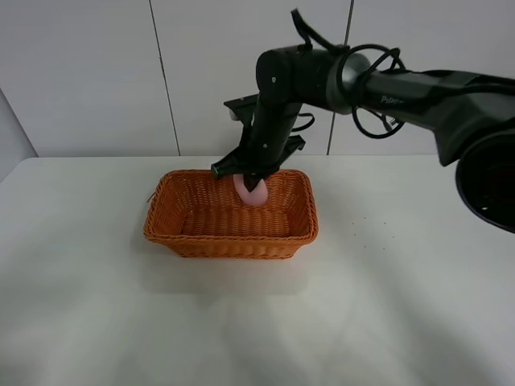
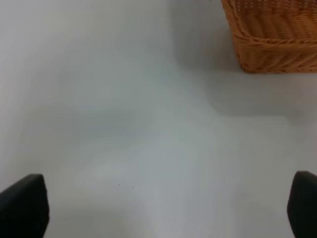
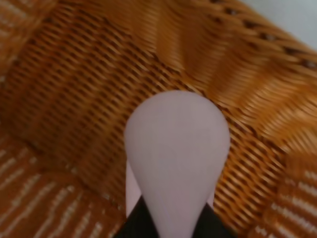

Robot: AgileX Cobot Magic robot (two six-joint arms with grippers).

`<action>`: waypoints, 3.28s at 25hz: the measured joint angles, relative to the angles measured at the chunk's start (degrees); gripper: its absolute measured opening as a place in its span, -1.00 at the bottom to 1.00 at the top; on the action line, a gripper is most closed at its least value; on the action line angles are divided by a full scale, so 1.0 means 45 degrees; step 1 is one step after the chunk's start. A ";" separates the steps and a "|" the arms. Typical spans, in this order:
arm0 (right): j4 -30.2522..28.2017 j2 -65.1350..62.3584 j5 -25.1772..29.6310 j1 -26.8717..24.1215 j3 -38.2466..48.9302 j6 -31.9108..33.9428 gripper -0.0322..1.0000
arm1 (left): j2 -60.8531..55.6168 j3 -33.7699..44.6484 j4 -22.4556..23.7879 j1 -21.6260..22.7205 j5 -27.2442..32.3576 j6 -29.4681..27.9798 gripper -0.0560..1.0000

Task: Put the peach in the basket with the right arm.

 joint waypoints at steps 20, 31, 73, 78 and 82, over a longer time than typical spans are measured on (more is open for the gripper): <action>0.0400 0.1291 0.1949 0.0000 -0.3759 0.0260 0.40 | 0.0000 0.0000 0.0000 0.0000 0.0000 0.0000 0.98; -0.0779 0.0553 0.2298 -0.0027 -0.5337 0.0522 0.41 | 0.0000 0.0000 0.0000 0.0000 0.0000 0.0000 0.98; -0.0737 -0.5584 0.2287 -0.7174 0.2515 0.0337 0.41 | 0.0000 0.0000 0.0000 0.0000 0.0000 0.0000 0.98; -0.0665 -0.9616 0.2292 -0.7174 0.7025 0.0337 0.41 | 0.0000 0.0000 0.0000 0.0000 0.0000 0.0000 0.98; -0.0665 -1.2925 0.2309 -0.7174 1.0483 0.0337 0.41 | 0.0000 0.0000 0.0000 0.0000 0.0000 0.0000 0.98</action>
